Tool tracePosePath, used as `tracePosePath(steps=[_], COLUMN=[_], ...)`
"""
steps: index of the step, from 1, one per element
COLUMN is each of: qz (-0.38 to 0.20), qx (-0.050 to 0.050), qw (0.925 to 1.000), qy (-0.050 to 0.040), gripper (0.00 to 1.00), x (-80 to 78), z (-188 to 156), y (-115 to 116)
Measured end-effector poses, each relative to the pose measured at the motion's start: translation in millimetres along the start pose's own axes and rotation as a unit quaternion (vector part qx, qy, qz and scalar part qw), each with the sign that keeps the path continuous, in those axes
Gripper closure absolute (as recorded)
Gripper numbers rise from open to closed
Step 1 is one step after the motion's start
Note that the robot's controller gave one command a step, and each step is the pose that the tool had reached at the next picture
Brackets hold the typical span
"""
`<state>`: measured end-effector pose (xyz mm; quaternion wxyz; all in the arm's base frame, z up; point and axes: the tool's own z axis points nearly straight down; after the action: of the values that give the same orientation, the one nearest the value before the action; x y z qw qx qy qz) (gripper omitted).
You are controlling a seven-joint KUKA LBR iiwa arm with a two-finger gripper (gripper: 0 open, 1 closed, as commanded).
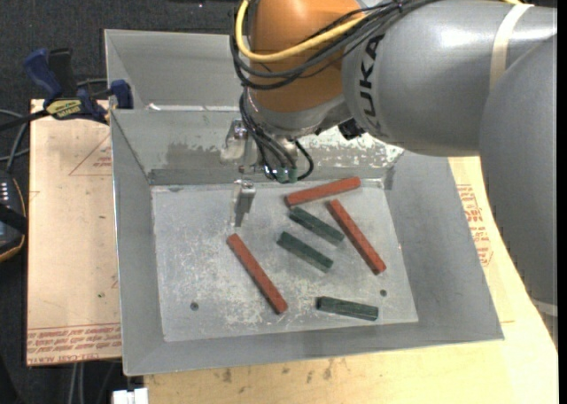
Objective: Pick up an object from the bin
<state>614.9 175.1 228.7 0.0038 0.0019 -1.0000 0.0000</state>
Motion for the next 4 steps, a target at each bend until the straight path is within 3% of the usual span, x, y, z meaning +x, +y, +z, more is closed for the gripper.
tracePosePath(steps=[1, 2, 3, 4], qz=[0.002, 0.028, -0.029, 0.089], qx=[-0.001, -0.001, 0.0, -0.001], qw=[1.0, 0.9996, 0.9996, 0.996], qy=[-0.0043, -0.0058, -0.0009, -0.0043], gripper=[0.0, 0.0, 0.0, 0.0], x=[-1.7, 15.7, 36.7, 43.2], z=[-5, 60, 77, 104], y=[-1, -13, -38, -41])
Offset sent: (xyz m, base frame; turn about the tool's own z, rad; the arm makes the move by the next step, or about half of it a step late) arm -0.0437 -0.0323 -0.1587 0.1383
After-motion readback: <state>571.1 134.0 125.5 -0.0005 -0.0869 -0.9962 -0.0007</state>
